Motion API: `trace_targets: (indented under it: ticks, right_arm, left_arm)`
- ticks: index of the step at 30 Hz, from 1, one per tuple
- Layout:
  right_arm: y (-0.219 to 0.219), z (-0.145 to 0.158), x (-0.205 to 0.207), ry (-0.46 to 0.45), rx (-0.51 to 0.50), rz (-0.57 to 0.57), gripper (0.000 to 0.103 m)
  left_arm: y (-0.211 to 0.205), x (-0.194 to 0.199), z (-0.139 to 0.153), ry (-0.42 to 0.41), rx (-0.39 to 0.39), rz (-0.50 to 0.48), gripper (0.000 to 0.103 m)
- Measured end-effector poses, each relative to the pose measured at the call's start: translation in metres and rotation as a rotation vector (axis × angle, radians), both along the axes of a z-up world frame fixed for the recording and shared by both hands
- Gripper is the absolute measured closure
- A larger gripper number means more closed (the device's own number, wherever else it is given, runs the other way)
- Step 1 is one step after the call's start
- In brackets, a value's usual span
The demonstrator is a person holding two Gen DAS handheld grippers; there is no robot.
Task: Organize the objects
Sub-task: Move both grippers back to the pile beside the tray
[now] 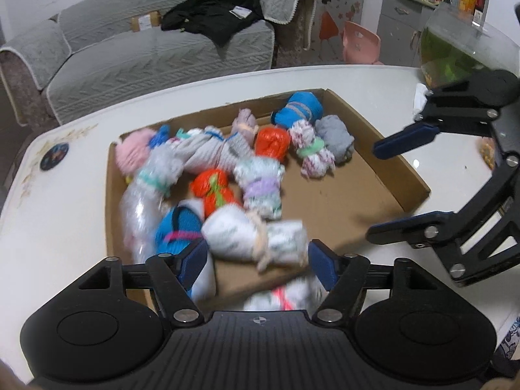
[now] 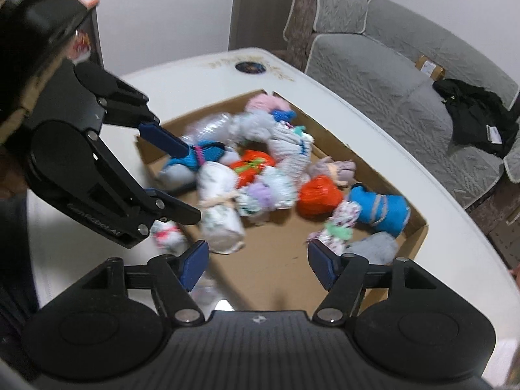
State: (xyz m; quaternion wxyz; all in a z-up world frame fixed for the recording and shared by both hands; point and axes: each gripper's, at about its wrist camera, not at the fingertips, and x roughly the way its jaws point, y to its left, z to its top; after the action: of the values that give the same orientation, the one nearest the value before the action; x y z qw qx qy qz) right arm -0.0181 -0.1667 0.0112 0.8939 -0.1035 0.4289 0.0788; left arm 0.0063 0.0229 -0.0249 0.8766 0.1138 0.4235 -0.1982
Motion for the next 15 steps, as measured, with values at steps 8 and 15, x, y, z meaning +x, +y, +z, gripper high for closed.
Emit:
trace_targets:
  ticks: [8, 15]
  right_arm:
    - [0.029, -0.036, -0.033, -0.031, 0.120, -0.077, 0.026]
    - [0.036, -0.073, -0.019, -0.024, 0.180, -0.169, 0.027]
  left_arm:
    - [0.045, -0.056, -0.020, -0.028, -0.050, 0.104, 0.021]
    - [0.071, -0.091, -0.035, -0.073, -0.052, 0.211, 0.018]
